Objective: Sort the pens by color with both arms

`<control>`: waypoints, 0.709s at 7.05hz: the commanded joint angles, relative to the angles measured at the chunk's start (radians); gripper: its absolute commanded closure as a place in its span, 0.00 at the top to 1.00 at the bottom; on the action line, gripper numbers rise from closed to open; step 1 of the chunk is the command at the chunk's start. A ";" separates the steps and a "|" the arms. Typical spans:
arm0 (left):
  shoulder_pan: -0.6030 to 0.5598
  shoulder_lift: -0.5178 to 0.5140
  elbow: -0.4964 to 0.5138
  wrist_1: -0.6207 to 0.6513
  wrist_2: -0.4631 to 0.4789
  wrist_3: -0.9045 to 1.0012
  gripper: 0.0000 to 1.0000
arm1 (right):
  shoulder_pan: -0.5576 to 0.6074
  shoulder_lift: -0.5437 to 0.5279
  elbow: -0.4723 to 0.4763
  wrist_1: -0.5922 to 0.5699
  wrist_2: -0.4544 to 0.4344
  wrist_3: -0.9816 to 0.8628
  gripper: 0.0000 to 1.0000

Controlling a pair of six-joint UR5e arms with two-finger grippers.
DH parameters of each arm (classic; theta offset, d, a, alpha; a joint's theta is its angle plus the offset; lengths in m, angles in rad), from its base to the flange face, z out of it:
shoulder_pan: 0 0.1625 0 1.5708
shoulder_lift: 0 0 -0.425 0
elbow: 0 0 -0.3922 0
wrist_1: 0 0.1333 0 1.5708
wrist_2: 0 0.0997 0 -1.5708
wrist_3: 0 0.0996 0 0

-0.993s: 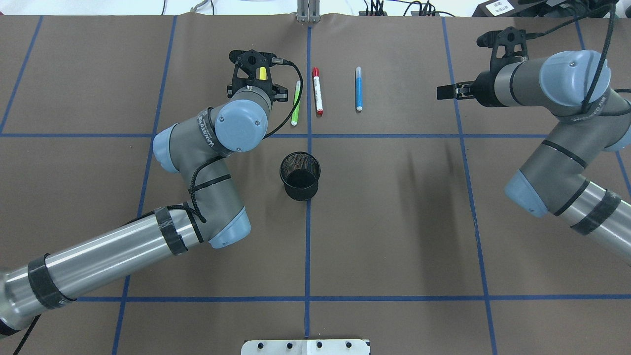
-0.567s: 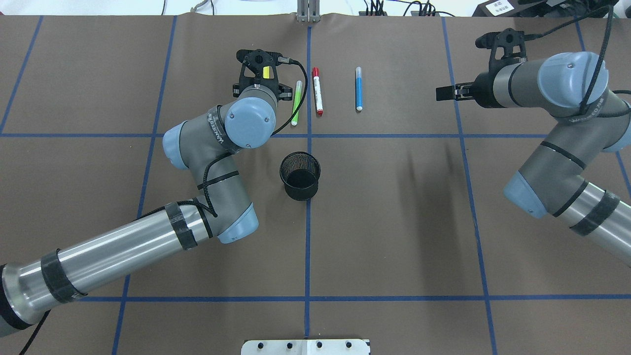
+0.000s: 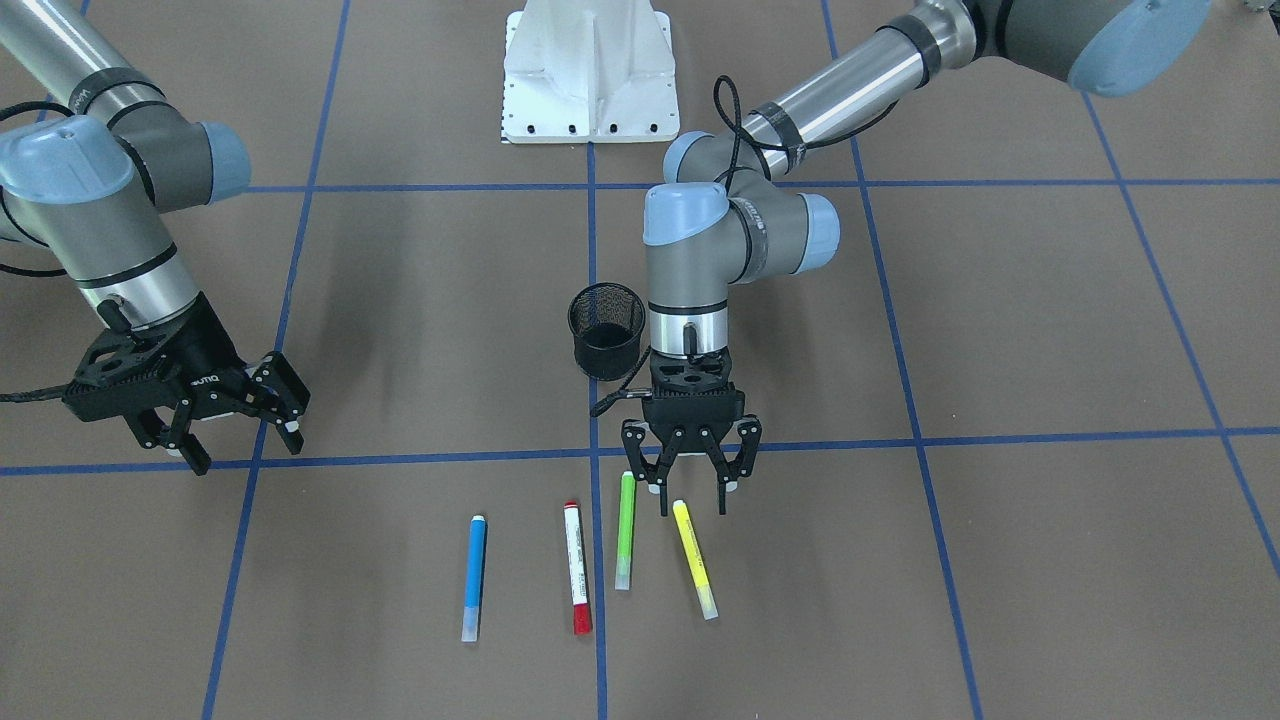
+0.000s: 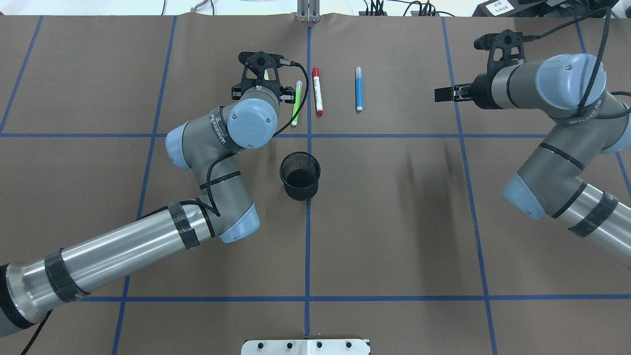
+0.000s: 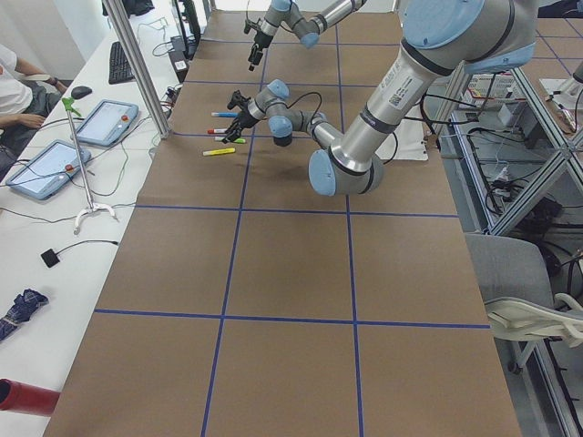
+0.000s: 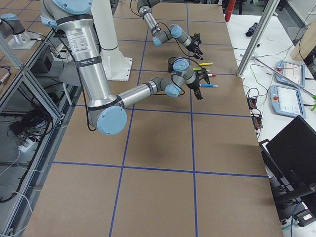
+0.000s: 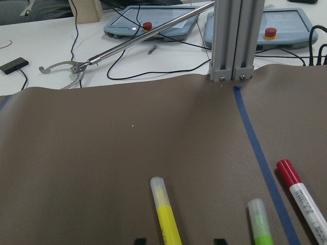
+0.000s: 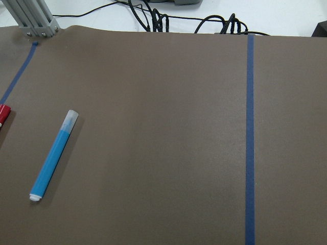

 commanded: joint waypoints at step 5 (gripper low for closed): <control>-0.223 0.382 -0.566 0.249 -0.438 0.220 0.99 | 0.211 -0.136 0.025 -0.016 0.205 -0.210 0.98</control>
